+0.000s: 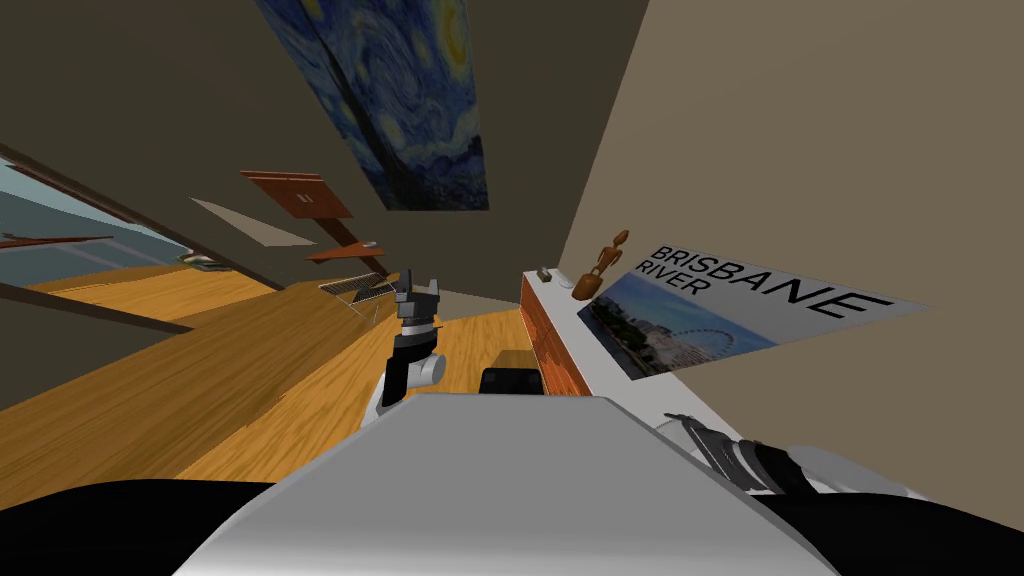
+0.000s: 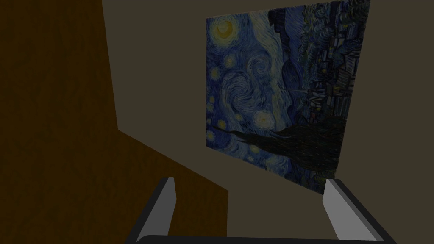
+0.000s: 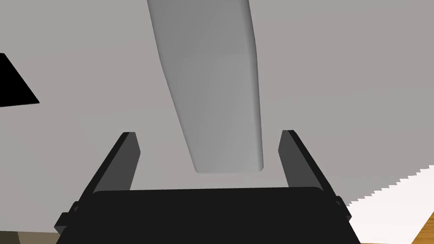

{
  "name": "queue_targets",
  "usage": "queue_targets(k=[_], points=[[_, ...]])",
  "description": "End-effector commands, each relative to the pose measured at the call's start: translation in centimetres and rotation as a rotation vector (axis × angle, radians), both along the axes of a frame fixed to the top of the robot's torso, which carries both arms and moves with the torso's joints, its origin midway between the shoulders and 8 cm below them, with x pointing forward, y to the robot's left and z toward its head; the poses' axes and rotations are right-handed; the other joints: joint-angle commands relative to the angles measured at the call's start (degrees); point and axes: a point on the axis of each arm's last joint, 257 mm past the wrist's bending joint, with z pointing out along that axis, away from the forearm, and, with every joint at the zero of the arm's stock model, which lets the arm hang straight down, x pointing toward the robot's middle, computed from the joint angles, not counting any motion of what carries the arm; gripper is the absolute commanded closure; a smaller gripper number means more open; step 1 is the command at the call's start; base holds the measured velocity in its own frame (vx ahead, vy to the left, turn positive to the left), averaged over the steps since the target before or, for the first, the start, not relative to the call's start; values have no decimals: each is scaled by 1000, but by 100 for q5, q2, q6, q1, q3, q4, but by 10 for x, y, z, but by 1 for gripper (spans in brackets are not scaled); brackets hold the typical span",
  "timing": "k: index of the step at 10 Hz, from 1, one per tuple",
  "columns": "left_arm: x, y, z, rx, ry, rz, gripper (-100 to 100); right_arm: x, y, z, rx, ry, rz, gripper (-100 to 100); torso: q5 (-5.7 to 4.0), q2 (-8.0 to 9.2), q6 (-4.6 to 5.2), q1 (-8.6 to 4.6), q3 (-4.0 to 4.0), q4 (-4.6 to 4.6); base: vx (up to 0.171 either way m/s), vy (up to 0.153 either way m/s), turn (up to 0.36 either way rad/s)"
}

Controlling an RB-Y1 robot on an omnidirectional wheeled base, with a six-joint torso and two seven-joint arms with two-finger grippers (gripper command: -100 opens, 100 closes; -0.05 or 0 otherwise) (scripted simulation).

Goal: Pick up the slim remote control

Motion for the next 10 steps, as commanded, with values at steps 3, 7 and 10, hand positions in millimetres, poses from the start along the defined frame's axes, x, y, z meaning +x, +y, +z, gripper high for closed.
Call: queue_targets(k=[3,7,10], points=[[0,0,0,0,0,0,0,-28,-9,-3,-19,77,82,-100,1,4,0,7,2,1,36,-49,84],[0,0,0,0,0,0,0,-43,-8,-8,-14,110,117,0,-2,1,3,1,0,0,41,-66,50],[0,0,0,0,0,0,0,-56,9,-33,-12,113,95,-100,1,14,2,7,8,3,8,-49,79]])
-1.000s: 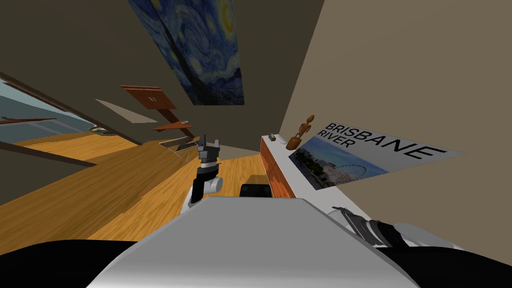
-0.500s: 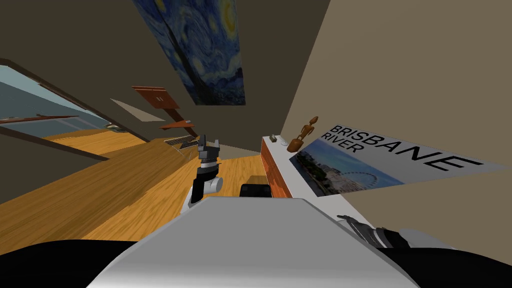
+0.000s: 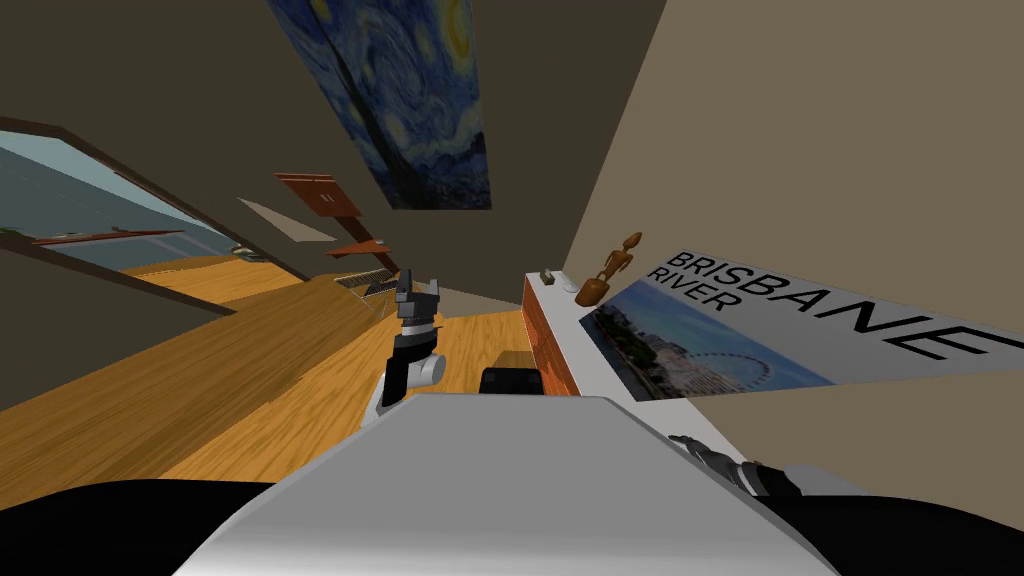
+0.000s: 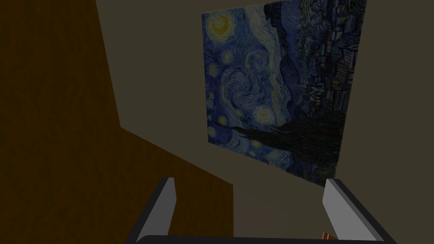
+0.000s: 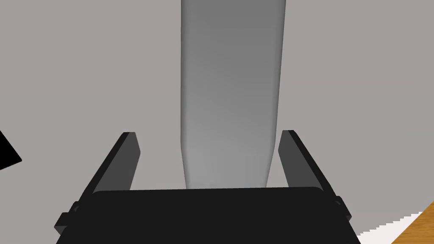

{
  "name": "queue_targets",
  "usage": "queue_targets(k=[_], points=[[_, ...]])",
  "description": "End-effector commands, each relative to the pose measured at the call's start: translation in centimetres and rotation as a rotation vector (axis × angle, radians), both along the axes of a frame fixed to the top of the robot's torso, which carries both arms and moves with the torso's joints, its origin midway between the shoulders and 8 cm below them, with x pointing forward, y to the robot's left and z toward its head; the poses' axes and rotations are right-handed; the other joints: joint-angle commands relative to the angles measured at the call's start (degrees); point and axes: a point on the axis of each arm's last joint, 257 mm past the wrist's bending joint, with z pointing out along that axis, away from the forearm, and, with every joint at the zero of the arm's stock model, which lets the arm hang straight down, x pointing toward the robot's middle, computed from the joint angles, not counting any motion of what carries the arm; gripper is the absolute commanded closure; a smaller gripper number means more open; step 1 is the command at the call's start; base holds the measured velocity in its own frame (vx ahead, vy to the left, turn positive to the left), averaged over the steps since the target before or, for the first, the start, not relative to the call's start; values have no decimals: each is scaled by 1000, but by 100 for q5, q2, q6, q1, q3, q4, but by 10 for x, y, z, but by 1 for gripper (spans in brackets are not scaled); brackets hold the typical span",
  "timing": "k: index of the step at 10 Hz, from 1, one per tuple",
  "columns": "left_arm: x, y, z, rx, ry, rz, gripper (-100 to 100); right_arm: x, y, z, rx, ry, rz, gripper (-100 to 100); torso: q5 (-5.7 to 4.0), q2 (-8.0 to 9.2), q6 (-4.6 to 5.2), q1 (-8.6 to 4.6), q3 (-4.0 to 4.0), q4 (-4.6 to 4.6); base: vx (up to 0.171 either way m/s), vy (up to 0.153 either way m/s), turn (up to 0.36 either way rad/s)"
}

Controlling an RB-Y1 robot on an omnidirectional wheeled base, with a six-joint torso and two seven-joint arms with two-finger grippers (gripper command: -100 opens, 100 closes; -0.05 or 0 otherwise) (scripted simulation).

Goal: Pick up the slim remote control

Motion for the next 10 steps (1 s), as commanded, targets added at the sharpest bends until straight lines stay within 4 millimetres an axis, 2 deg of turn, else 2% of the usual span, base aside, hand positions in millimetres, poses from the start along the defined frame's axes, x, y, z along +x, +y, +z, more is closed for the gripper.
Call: queue_targets(k=[1,2,6,7,8,9,10], points=[[0,0,0,0,0,0,0,0,0,0,0,0,0,-100,0,0,0,0,0,0,0,-24,10],[0,0,0,0,0,0,0,0,0,-1,-1,0,0,100,3,1,1,10,1,0,-3,-6,-17],[0,0,0,0,0,0,0,-1,0,-1,-1,1,0,100,4,1,-3,17,2,2,0,0,0],[0,0,0,0,0,0,0,-1,0,-1,-1,1,0,0,4,1,-2,17,2,2,0,0,0],[0,0,0,0,0,0,0,7,-9,11,-1,-1,10,100,4,1,-2,17,2,2,-6,32,-86],[0,0,0,0,0,0,0,11,-13,19,-1,-2,17,100,10,4,2,28,3,3,-12,58,-102],[0,0,0,0,0,0,0,8,-11,14,-4,-2,13,100,12,7,4,41,5,3,-6,27,-24]])
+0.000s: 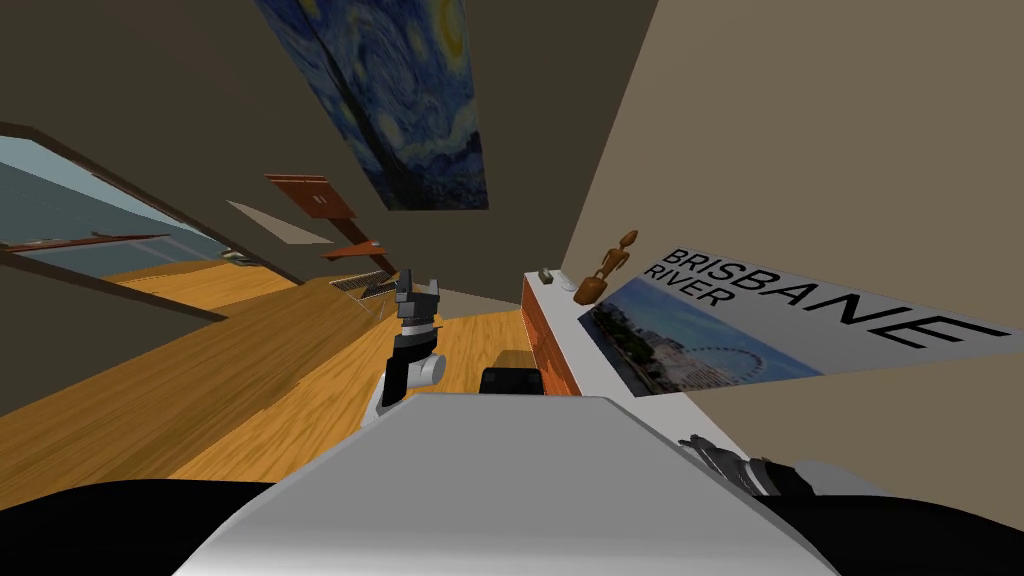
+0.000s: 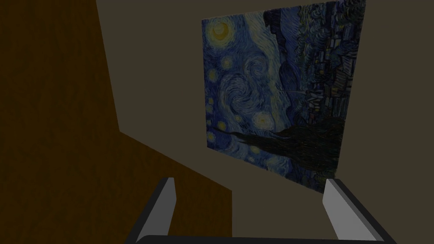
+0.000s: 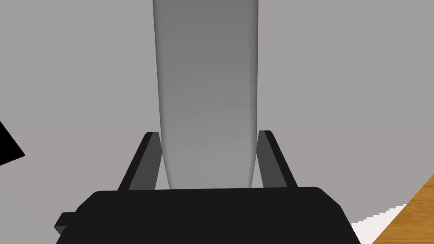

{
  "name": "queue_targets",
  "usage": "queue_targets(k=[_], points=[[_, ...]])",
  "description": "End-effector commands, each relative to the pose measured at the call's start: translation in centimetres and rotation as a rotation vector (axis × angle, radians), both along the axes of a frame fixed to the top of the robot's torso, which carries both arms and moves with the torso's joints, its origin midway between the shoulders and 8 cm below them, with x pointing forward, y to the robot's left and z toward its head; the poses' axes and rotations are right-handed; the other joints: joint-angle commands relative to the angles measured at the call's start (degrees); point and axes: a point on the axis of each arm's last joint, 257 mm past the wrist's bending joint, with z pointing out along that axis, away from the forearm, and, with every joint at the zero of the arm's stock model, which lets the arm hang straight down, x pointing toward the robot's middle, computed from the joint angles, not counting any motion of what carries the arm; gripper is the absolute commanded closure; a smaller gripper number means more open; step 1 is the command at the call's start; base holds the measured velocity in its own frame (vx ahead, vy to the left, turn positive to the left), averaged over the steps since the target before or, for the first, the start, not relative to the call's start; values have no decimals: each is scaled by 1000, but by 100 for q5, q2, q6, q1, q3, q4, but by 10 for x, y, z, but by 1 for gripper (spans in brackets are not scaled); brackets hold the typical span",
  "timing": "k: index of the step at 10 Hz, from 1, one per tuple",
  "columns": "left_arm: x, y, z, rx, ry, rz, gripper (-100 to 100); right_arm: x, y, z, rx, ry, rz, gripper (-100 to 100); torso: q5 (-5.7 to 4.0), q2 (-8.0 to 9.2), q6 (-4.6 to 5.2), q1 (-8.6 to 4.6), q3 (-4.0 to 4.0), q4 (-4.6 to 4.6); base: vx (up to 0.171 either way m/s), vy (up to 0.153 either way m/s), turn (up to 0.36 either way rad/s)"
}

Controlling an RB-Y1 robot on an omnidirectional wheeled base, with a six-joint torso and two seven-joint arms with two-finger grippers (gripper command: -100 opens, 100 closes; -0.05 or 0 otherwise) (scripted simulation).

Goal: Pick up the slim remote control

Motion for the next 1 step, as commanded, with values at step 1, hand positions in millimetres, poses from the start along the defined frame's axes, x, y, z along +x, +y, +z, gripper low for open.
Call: queue_targets(k=[1], points=[[0,0,0,0,0,0,0,0,0,0,0,0,0,0,0,0,0,0,0,0,-1,5,0]])
